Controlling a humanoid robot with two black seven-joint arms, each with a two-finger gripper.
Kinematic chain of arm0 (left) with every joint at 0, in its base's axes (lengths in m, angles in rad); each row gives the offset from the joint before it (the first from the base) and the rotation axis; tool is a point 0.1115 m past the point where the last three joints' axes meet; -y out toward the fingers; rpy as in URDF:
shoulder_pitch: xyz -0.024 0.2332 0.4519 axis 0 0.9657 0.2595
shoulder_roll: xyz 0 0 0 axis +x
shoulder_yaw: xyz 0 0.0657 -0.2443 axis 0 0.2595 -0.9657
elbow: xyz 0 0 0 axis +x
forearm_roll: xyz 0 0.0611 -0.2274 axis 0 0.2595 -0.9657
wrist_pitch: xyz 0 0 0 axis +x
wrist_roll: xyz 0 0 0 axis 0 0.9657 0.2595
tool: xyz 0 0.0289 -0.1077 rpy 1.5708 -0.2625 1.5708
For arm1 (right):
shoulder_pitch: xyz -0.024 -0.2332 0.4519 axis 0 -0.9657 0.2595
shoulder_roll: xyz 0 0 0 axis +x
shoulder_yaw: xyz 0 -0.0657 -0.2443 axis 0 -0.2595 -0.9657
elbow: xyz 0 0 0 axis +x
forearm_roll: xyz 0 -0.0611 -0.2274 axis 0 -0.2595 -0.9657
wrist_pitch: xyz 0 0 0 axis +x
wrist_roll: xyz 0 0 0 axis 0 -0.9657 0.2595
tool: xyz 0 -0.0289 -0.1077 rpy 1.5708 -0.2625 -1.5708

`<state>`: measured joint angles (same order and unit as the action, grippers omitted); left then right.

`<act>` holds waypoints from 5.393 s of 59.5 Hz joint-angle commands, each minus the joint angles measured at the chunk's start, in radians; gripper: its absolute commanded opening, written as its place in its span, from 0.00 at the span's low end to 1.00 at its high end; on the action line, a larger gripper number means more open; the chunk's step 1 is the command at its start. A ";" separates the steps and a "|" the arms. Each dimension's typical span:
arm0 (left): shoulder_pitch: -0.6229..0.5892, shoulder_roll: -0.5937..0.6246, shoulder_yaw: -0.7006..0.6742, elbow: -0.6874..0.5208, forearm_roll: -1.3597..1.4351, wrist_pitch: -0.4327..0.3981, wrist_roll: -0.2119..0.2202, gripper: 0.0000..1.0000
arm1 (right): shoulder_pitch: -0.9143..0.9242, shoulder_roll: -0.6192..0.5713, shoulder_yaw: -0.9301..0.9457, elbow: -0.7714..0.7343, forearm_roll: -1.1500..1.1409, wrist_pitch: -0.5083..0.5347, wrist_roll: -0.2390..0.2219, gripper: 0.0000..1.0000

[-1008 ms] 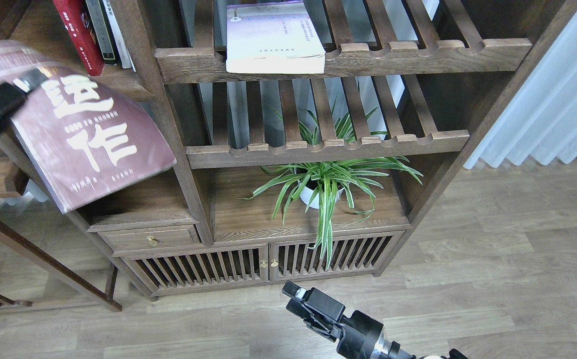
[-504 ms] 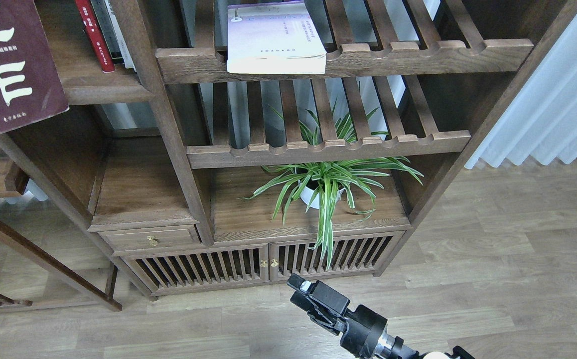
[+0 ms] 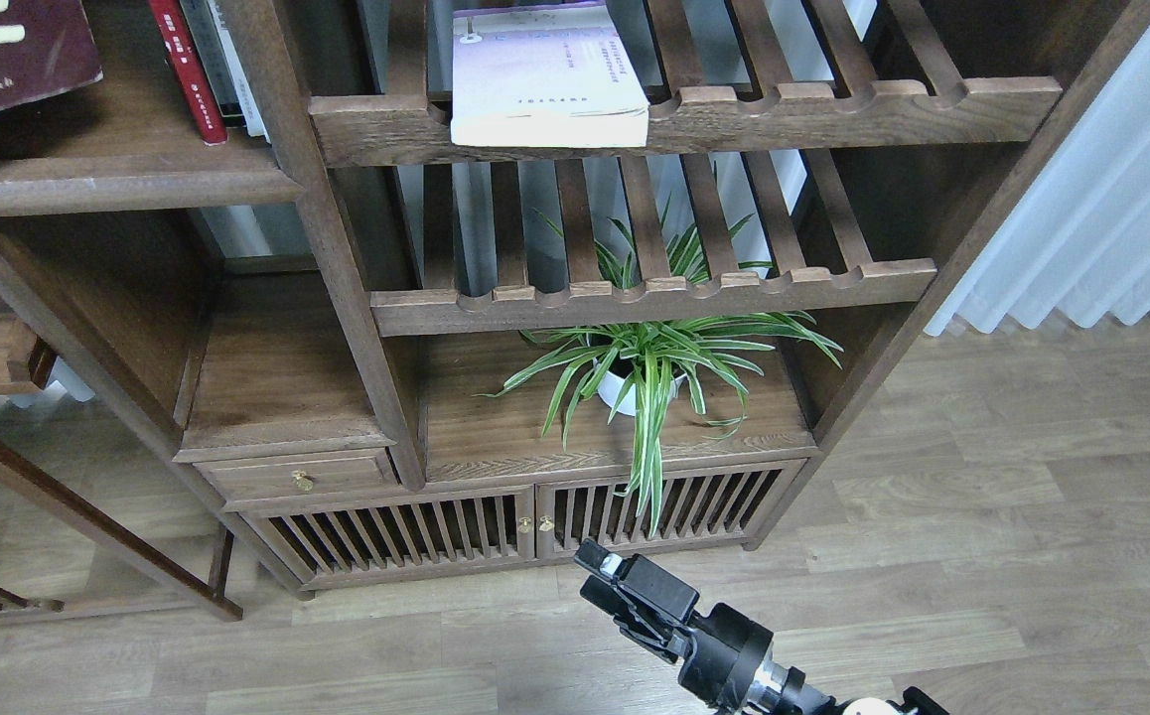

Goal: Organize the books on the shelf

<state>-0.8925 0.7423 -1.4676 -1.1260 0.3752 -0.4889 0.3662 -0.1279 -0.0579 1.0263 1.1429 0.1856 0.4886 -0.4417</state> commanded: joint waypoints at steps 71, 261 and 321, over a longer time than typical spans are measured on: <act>-0.066 -0.299 -0.154 0.109 0.301 0.000 -0.181 0.01 | 0.172 0.023 0.034 0.028 0.118 0.000 0.073 0.96; -0.045 -0.047 0.250 0.049 0.258 0.076 -0.426 0.77 | 0.237 0.007 0.187 0.038 0.215 0.000 0.167 0.96; 0.483 -0.188 -0.105 -0.258 0.148 0.000 -0.297 0.82 | 0.329 0.010 0.169 0.054 0.112 0.000 0.182 0.97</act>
<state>-0.4418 0.5959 -1.5722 -1.3822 0.5243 -0.4887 0.0664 0.1665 -0.0504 1.1947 1.1889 0.3085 0.4887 -0.2593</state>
